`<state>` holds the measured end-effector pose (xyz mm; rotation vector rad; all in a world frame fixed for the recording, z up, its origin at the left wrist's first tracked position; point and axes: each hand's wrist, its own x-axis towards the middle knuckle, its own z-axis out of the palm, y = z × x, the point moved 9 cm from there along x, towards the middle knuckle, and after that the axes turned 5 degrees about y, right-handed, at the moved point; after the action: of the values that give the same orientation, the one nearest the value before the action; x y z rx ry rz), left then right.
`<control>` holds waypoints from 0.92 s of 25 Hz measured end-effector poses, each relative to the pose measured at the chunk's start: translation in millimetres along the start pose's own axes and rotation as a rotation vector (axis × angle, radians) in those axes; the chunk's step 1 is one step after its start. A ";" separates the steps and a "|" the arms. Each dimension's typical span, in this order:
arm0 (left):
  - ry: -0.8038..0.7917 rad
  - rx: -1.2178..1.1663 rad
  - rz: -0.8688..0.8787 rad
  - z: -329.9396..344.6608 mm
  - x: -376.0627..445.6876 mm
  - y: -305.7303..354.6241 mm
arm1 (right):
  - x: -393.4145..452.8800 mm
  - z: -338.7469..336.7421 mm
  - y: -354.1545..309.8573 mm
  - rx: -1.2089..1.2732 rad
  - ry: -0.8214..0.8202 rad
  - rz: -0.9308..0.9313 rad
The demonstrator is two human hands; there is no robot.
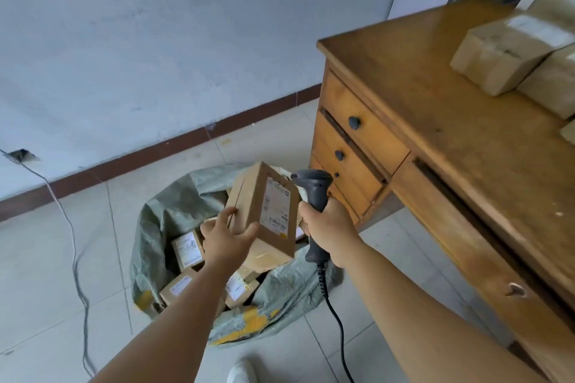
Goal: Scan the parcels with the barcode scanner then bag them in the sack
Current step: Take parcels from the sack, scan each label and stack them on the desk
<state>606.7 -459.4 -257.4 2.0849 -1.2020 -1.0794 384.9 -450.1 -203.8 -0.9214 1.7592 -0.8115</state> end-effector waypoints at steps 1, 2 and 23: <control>-0.003 0.122 0.068 11.5 13.5 -5.7 | 10.6 5.9 14.5 -0.005 0.015 0.021; -0.012 0.243 0.137 27.6 30.1 -13.7 | 23.4 12.2 31.0 -0.010 0.033 0.041; -0.474 0.863 0.500 340.1 123.4 -184.0 | 195.6 48.3 261.2 -0.043 0.165 0.144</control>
<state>450.0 -488.5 -630.7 1.8892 -2.6190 -0.9108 320.6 -495.1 -524.2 -0.7634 1.9687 -0.7760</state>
